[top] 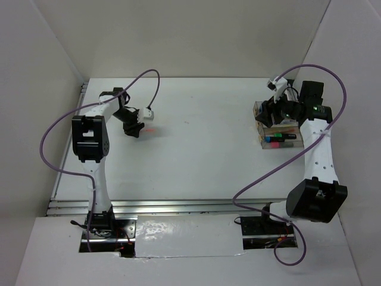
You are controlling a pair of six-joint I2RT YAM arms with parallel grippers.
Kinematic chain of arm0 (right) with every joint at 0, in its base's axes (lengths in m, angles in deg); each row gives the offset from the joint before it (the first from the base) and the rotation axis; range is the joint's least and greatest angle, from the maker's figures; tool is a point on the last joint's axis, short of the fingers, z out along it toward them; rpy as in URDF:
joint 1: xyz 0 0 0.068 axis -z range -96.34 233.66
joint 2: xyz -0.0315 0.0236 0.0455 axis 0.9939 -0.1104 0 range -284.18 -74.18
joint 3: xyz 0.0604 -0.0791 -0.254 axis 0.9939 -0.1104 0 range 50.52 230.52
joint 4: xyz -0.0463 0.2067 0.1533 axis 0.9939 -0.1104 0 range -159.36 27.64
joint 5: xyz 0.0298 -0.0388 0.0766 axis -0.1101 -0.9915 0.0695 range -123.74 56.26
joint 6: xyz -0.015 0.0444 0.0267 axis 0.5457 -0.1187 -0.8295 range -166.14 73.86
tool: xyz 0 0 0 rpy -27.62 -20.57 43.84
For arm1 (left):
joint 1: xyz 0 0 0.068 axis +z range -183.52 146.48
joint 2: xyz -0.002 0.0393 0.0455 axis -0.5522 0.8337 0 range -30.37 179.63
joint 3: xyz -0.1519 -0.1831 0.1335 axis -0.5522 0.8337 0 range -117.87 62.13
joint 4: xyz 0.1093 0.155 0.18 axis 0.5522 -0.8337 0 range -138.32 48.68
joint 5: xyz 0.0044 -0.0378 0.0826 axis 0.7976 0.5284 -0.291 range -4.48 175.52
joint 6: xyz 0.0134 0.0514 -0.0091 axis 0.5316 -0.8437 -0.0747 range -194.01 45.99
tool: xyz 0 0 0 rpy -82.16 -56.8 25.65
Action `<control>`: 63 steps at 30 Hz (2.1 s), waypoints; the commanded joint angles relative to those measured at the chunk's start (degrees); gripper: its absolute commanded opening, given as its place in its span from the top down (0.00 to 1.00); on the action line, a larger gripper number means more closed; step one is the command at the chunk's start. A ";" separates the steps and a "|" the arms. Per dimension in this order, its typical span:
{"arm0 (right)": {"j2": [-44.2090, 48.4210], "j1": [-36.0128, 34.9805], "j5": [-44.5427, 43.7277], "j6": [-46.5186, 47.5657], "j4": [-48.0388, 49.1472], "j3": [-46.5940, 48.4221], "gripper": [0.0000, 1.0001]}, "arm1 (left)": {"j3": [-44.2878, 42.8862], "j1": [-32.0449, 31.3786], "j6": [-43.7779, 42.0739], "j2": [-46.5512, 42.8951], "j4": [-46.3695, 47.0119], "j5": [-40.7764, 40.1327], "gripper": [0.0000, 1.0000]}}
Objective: Sort the stationery into containers
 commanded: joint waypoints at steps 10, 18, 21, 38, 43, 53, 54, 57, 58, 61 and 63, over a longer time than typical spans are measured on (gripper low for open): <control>-0.34 0.06 3.98 -0.89 -2.49 2.19 0.35 | 10.36 -4.82 -0.94 -6.49 1.05 -3.70 0.52; 2.30 0.06 3.63 -2.38 -1.18 0.18 0.35 | 16.32 -8.42 14.25 -5.78 11.41 -8.70 0.65; 3.26 0.15 4.33 -4.49 -0.13 -0.79 0.35 | 22.03 -10.44 20.75 -7.98 18.61 -11.52 0.67; 20.76 -15.01 16.03 -55.64 45.58 -25.58 0.27 | 33.55 -14.31 94.34 -37.68 62.66 33.46 1.00; 18.92 -21.82 12.52 -69.23 60.99 -26.54 0.31 | 42.86 -17.65 120.66 -41.82 92.67 34.97 1.00; 10.92 -29.20 9.44 -76.13 67.30 -20.75 0.35 | 48.07 -19.67 155.60 -38.57 132.28 30.22 1.00; 10.39 -29.64 8.82 -75.95 66.16 -19.62 0.35 | 47.80 -20.02 154.99 -39.01 130.62 30.40 1.00; 8.46 -30.35 7.94 -77.53 67.46 -18.56 0.36 | 47.45 -21.25 152.88 -39.71 129.21 30.48 1.00; 7.58 -30.87 7.50 -77.97 67.64 -18.20 0.36 | 47.54 -21.78 152.79 -39.97 128.94 30.49 1.00; 5.65 -31.93 7.50 -78.50 67.82 -16.44 0.37 | 47.71 -22.48 151.73 -40.59 127.89 30.49 1.00; 5.03 -32.72 7.50 -78.94 68.43 -15.56 0.38 | 47.89 -22.66 150.86 -40.94 127.10 30.57 1.00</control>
